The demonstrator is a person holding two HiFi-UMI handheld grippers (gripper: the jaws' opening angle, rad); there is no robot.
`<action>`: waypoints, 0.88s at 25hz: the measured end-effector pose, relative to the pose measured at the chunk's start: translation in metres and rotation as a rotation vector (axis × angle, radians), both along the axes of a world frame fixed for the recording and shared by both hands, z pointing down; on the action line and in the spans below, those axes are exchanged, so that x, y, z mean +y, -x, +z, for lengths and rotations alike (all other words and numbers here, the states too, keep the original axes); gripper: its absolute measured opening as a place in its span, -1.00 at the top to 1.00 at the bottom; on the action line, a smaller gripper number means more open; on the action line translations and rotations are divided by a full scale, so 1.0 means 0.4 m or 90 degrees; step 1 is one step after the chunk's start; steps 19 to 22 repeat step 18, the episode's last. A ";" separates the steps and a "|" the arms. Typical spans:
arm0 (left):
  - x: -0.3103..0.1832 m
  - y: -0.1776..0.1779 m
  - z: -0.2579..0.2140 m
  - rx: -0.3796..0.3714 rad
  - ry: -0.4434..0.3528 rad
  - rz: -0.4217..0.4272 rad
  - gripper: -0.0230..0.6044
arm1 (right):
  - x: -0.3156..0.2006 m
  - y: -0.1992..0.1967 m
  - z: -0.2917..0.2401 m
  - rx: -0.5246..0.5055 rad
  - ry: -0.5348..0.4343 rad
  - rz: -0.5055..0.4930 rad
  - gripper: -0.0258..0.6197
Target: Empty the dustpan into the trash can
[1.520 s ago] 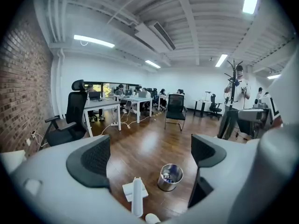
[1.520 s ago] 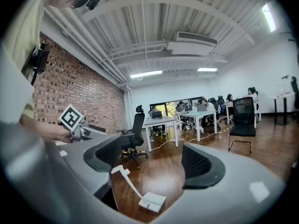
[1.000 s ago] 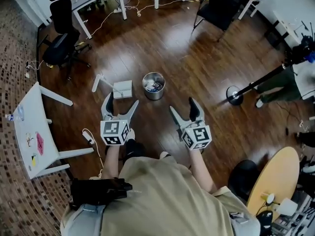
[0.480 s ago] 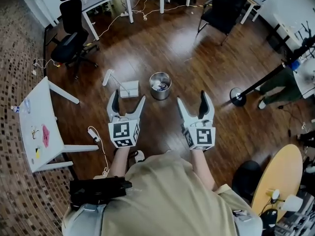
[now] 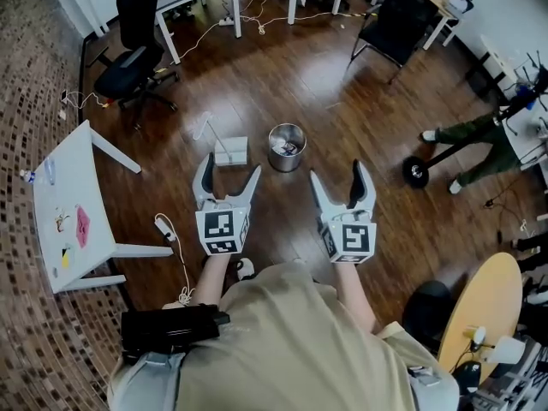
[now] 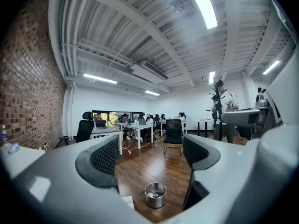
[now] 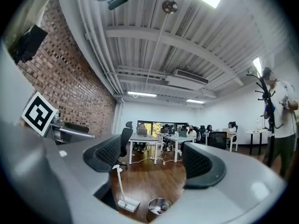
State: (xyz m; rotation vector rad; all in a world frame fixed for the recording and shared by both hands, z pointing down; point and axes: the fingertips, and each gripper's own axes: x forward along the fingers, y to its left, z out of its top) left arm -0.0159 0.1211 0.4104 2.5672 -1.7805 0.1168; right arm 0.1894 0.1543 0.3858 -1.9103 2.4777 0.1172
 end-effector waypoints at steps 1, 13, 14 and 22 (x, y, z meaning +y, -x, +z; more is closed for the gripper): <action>-0.001 0.010 0.005 0.001 0.005 -0.001 -0.43 | 0.001 0.008 0.003 0.004 0.001 -0.003 -0.32; -0.024 0.045 0.023 0.002 0.021 -0.002 -0.43 | -0.008 0.035 0.008 0.004 0.001 -0.016 -0.32; -0.023 0.048 0.030 0.001 0.025 -0.002 -0.43 | -0.008 0.042 0.011 0.004 0.005 -0.020 -0.32; -0.017 0.063 0.065 -0.010 0.045 -0.002 -0.43 | -0.005 0.072 0.028 0.008 0.018 -0.038 -0.32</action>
